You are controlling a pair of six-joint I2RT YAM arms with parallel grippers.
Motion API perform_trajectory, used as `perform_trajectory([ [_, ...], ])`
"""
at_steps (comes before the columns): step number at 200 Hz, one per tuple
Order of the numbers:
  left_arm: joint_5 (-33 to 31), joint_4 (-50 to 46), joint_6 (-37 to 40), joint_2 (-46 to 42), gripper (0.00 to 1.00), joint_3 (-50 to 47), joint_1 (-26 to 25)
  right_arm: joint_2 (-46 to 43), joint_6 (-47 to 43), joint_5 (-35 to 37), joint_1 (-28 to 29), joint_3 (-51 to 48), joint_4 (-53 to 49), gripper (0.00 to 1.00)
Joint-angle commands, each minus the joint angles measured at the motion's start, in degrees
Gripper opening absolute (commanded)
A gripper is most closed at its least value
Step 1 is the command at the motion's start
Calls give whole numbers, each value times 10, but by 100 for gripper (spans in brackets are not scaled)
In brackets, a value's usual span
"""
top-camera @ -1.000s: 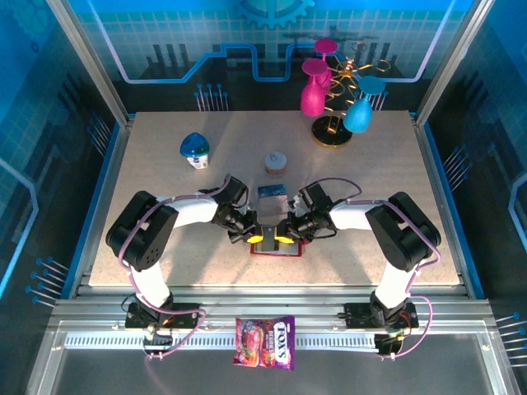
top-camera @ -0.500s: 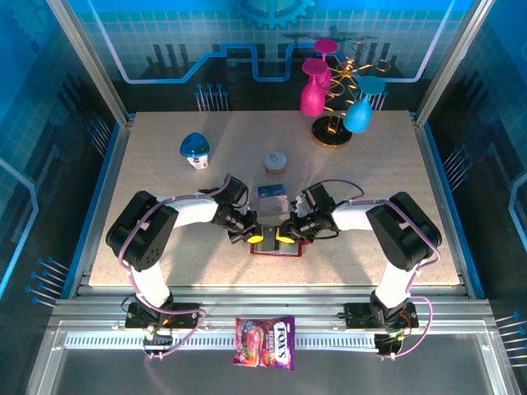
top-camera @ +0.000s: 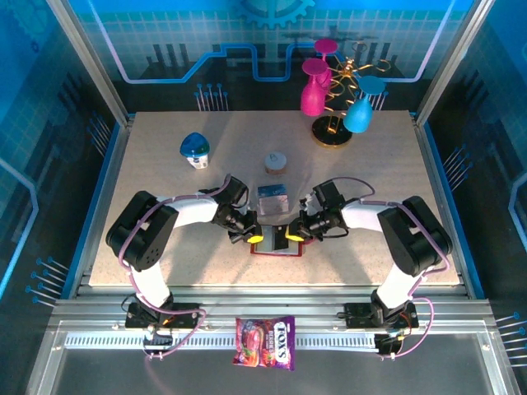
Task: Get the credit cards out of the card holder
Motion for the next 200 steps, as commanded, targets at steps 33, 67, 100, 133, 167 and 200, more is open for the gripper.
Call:
perform_trajectory([
  [33,-25,-27,0,6,4,-7,-6,-33,-49,33,-16,4,-86,9],
  [67,-26,-27,-1,5,4,-9,-6,-37,-54,34,-16,10,-98,7],
  [100,-26,-26,-1,4,4,-9,-6,-39,-50,34,-12,14,-103,7],
  [133,-24,-24,-2,4,4,-9,-7,-40,-19,38,2,14,-83,14],
  [167,-22,-20,-2,7,4,-8,-7,-42,11,32,21,16,-65,16],
  [200,-20,-19,-1,8,4,-8,-6,-52,22,37,32,19,-68,16],
])
